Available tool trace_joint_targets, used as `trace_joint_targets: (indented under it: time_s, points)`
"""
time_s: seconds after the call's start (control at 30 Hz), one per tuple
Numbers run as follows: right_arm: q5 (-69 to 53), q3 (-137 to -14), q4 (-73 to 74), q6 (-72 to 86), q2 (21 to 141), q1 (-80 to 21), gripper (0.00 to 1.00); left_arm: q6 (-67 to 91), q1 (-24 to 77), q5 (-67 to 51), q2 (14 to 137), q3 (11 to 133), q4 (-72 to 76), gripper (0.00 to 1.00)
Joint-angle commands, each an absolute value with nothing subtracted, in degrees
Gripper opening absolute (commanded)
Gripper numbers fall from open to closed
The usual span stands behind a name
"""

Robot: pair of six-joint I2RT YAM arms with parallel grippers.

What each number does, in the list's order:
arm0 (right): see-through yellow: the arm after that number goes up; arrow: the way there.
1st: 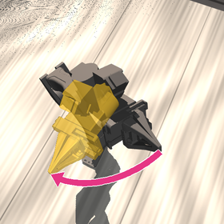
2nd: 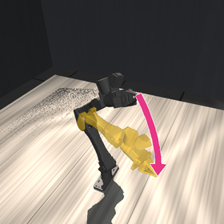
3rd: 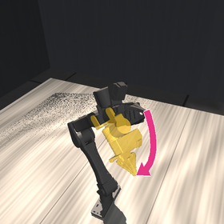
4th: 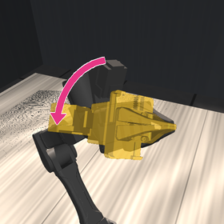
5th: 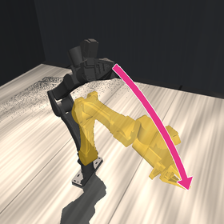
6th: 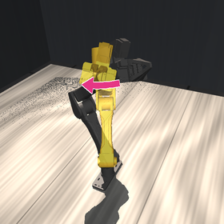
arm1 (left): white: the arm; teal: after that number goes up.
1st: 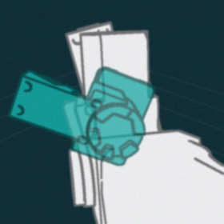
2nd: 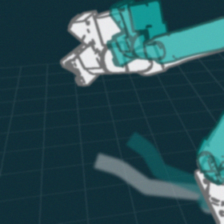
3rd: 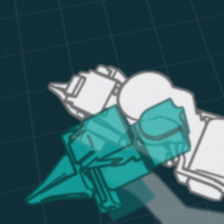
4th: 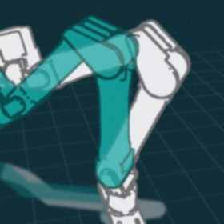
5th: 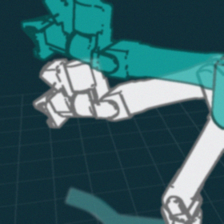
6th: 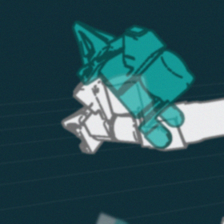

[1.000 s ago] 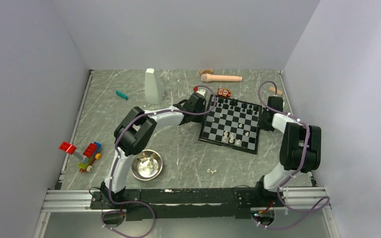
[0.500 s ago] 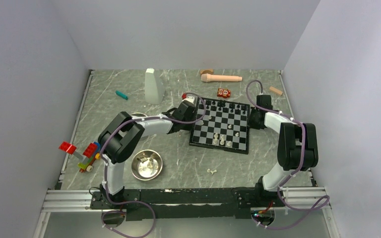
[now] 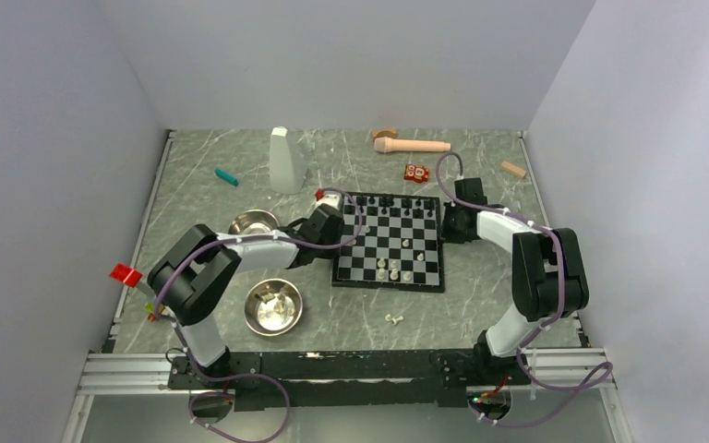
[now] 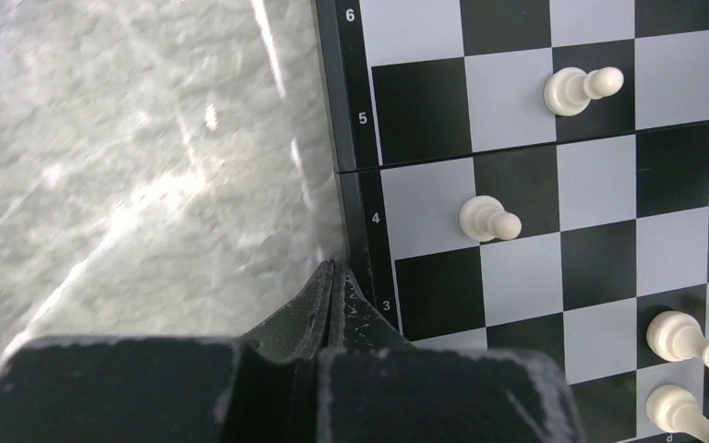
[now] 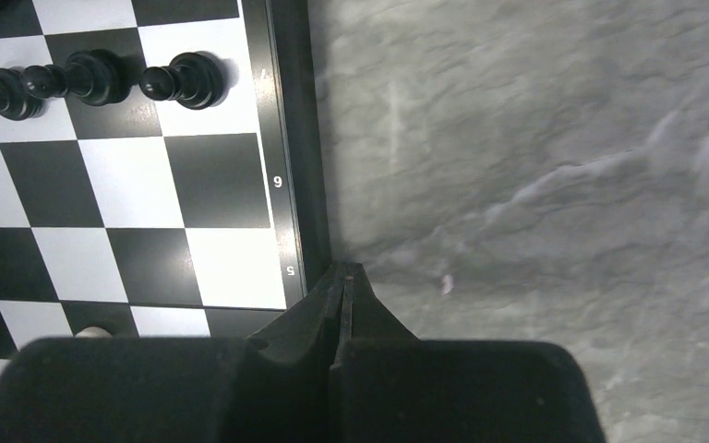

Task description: Set up the chess pieces on the board

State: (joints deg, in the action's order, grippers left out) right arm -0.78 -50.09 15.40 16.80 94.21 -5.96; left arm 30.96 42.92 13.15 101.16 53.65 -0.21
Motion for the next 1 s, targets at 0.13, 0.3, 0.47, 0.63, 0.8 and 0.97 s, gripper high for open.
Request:
trace_joint_targets:
  time_s: [0.13,0.3,0.47,0.63,0.8,0.97]
  points:
    - [-9.0,-48.2,19.1,22.6,93.6,-13.7,0.00,33.5,43.9,11.8,95.7,45.9,-1.7,0.00]
    - [-8.6,-46.3,17.4,24.9,93.2,-17.2,0.00,33.7,43.9,13.2,92.1,41.8,-2.3,0.00]
    - [-8.2,-45.0,15.6,26.4,93.8,-20.5,0.00,34.6,43.9,14.2,88.0,38.4,-3.2,0.00]
    - [-7.6,-44.6,15.0,27.6,94.1,-22.7,0.00,35.5,44.4,14.6,85.1,36.2,-3.8,0.00]
    - [-6.4,-43.9,15.2,28.8,93.4,-24.4,0.00,35.7,44.5,15.1,83.9,35.1,-4.6,0.00]
    - [-5.1,-41.6,15.2,30.2,91.1,-24.8,0.00,35.5,44.5,16.3,84.1,35.1,-5.3,0.00]
